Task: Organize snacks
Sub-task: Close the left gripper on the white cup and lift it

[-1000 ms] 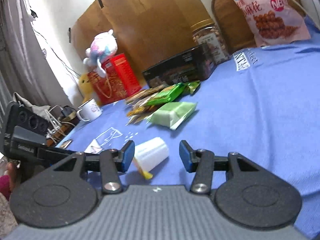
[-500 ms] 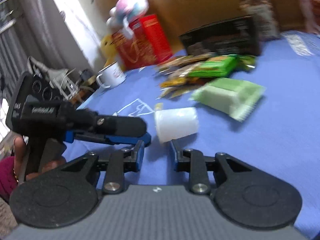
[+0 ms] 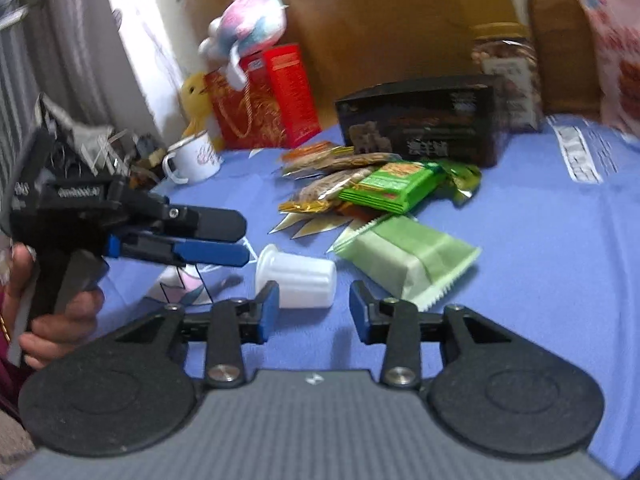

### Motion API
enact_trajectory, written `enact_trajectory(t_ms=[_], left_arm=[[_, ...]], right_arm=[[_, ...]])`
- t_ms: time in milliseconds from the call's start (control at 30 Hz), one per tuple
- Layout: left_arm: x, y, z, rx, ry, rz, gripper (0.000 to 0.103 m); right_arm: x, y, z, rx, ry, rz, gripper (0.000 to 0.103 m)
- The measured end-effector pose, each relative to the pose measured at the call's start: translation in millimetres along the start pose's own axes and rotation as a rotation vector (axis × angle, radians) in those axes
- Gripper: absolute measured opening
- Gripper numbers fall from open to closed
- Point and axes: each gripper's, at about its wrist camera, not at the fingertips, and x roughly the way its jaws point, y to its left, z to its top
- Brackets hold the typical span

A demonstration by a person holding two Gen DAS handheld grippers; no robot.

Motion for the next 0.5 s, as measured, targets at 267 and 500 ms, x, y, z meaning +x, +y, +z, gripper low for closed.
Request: enact_trajectory(t_ms=[267,500], left_arm=[[15.7,7.9,-5.7,-0.020,0.067,0.003,0.050],[16.7,22.1,4.4,-0.058,0.054,0.016,0.047]], right_arm=[[24.5,3.4,-0.7,-0.086,0.054,0.020,0.045],[29.4,7.2,7.0,-0.177,0.073,0.005,0.048]])
